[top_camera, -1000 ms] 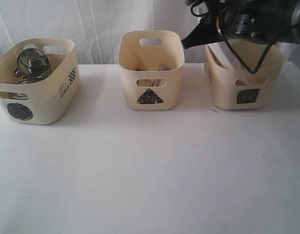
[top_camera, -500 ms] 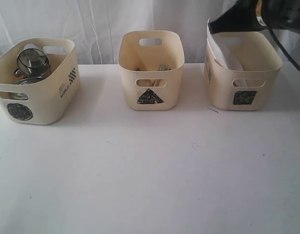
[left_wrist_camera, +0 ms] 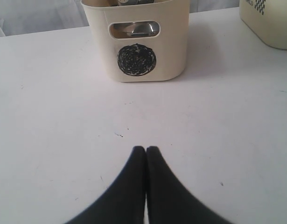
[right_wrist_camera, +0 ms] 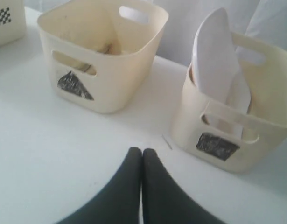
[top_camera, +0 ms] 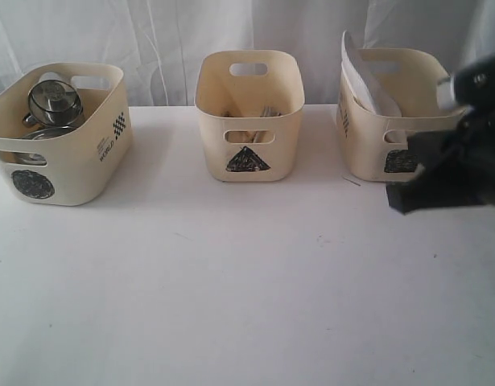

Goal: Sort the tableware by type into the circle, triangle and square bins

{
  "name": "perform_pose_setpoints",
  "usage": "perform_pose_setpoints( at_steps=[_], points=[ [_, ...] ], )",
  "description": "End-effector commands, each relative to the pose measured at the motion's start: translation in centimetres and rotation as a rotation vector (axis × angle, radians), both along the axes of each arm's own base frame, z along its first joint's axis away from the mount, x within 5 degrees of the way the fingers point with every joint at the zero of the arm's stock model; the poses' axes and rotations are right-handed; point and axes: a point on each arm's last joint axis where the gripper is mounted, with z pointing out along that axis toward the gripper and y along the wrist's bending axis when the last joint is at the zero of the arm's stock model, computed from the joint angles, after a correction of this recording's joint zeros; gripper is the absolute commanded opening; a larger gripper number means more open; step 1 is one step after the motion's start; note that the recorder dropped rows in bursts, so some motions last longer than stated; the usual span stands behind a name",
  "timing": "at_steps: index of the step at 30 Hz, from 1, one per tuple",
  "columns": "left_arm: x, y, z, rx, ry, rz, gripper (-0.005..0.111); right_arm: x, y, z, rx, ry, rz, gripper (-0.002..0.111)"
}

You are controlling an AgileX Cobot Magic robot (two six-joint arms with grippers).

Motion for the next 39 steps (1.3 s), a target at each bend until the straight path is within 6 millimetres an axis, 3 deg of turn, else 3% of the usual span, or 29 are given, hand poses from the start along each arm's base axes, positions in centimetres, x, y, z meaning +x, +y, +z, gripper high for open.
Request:
perform_pose_setpoints(
  at_steps=[1,14,27,35,39],
  points=[
    [0.0,0.0,-0.1,-0.011,-0.004,0.0,0.0,-2.9,-0.2,-1.8,0.031,0.009,0.017,0.0],
    [0.0,0.0,-0.1,-0.011,-0.004,0.0,0.0,-7.8,-1.1,-2.0,0.083,-0.116,-0.013,0.0],
    [0.0,0.0,-0.1,-0.011,-0.004,0.0,0.0,-8.4,-1.1,-1.4,0.094,-0.165,-0.002,0.0],
    [0.0,0.0,-0.1,-0.011,-0.004,0.0,0.0,-10.2,-1.5,-5.7,0.084,-0.077,-0.022,0.0],
    [0.0,0.0,-0.1,-0.011,-0.004,0.0,0.0,-11.7,-1.7,-6.3,0.074,-0.157,-0.005,0.0]
  ],
)
